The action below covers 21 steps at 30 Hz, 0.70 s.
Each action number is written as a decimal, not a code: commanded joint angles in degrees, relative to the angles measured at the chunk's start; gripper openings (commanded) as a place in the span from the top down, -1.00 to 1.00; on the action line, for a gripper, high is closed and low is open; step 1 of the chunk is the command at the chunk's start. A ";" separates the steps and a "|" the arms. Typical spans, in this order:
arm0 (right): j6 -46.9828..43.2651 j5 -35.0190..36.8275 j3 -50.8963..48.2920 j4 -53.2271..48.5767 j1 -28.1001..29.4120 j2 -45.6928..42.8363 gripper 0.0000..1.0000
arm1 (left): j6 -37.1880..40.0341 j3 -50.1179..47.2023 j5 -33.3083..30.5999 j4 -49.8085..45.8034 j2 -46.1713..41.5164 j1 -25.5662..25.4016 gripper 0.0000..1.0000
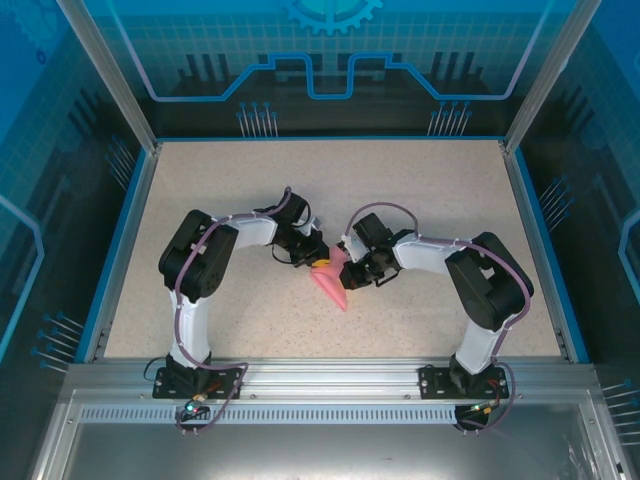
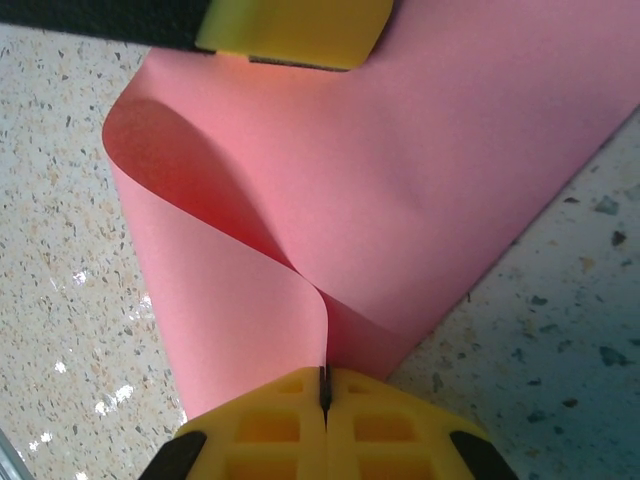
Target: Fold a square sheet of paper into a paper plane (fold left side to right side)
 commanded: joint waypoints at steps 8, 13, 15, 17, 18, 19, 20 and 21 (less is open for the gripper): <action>0.45 -0.30 -0.19 -0.65 -0.63 -0.88 1.00 | 1.55 -0.55 -2.54 -4.26 2.83 -0.90 0.86; 0.30 0.05 -0.15 -1.21 -0.49 0.03 1.00 | 1.55 -0.50 -2.52 -4.34 2.81 -0.90 0.87; 0.21 0.35 -0.10 -1.64 -0.40 0.43 1.00 | 1.62 -0.50 -2.50 -4.35 2.74 -0.90 0.86; 0.12 0.45 -0.14 -1.95 -0.19 0.89 1.00 | 1.61 -0.50 -2.52 -4.34 2.74 -0.85 0.86; 0.05 0.52 -0.10 -2.09 -0.14 1.10 1.00 | 1.59 -0.48 -2.53 -4.35 2.73 -0.87 0.86; -0.03 0.54 -0.04 -2.31 -0.10 1.39 1.00 | 1.64 -0.49 -2.45 -4.31 2.65 -0.87 0.86; -0.06 0.54 0.06 -2.54 0.02 1.66 1.00 | 1.63 -0.44 -2.49 -4.35 2.55 -0.86 0.85; -0.03 0.81 0.08 -2.79 0.10 2.00 1.00 | 1.56 -0.40 -2.44 -4.36 2.45 -0.91 0.86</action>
